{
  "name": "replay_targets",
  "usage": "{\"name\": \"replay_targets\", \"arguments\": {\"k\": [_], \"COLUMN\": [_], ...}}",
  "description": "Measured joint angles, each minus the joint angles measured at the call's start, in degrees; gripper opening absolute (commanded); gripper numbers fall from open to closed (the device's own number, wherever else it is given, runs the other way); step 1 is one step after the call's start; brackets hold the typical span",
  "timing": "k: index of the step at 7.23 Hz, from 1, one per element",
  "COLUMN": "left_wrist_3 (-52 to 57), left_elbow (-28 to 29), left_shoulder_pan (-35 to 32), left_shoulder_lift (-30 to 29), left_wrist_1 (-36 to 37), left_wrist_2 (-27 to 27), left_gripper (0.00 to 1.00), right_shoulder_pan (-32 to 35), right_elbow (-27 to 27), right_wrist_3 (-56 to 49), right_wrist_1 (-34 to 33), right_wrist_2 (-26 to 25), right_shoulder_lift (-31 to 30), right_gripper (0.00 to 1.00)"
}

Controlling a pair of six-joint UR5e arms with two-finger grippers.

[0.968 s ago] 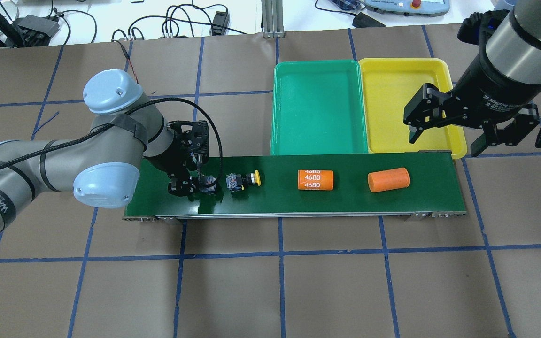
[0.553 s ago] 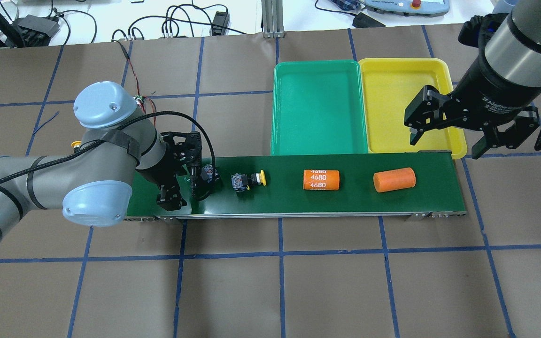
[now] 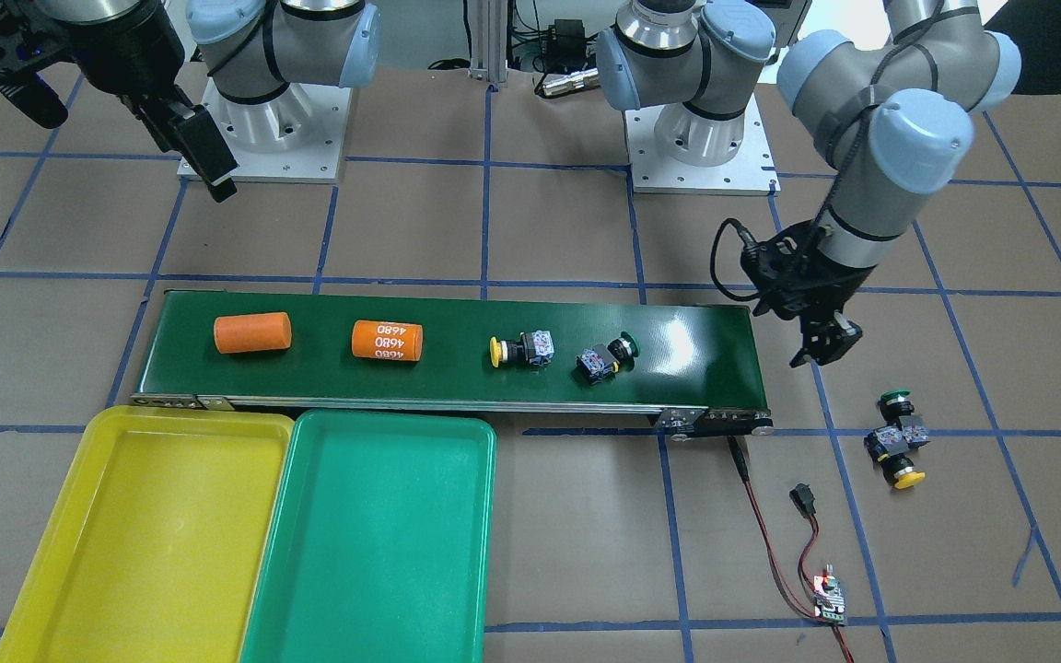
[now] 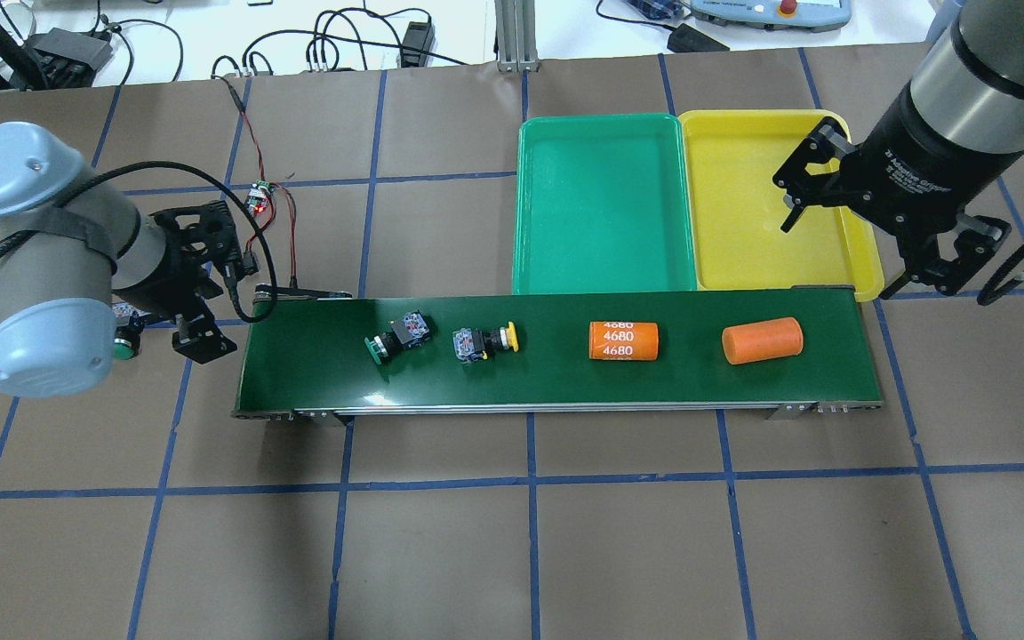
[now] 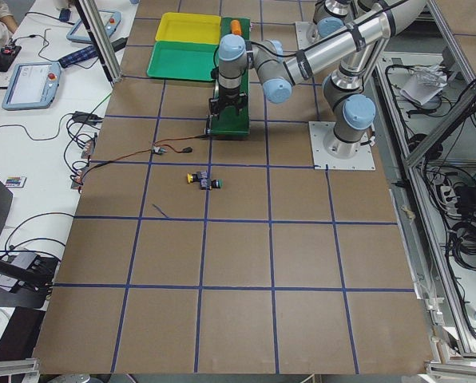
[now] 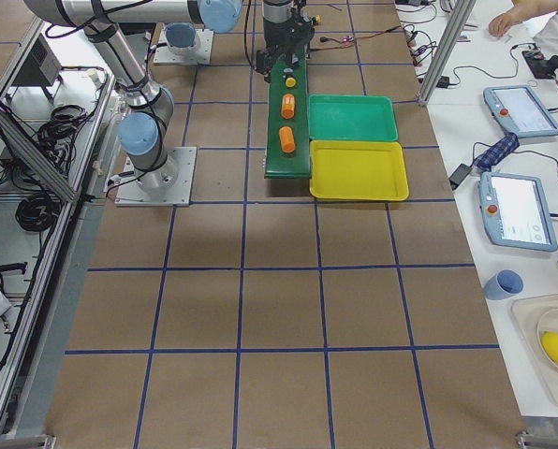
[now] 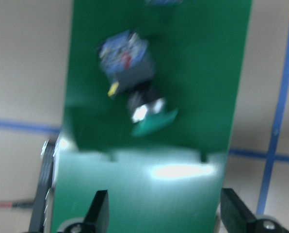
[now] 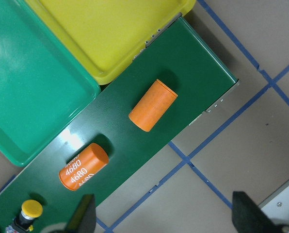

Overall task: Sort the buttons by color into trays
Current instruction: 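Grasp another button with left gripper while right gripper lowers to belt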

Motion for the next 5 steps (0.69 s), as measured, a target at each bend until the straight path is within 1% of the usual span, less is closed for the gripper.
{"name": "replay_targets", "arguments": {"k": [1, 2, 3, 5], "left_wrist_3": [-0.01, 0.15, 0.23, -1.01], "left_elbow": [0.67, 1.45, 2.14, 2.53], "left_shoulder_pan": [4.26, 7.54, 10.19, 15.31], "left_shoulder_lift": [-1.94, -4.45, -7.11, -12.28], "left_wrist_1": [2.71, 5.03, 7.32, 12.88], "left_wrist_2": [-2.28, -4.22, -5.13, -5.39], "left_gripper": [0.83, 0.93, 1.0, 1.0], "right_shoulder_pan": [0.19, 0.4, 0.76, 3.16], "right_elbow": [0.54, 1.58, 2.4, 3.01], "right_wrist_3": [7.34, 13.58, 17.28, 20.77], "right_wrist_1": [-0.08, -0.22, -0.82, -4.07], "right_wrist_2": [0.22, 0.33, 0.4, 0.42], "right_shoulder_lift": [0.39, 0.9, 1.32, 2.3], "right_gripper": [1.0, 1.0, 1.0, 1.0]}}
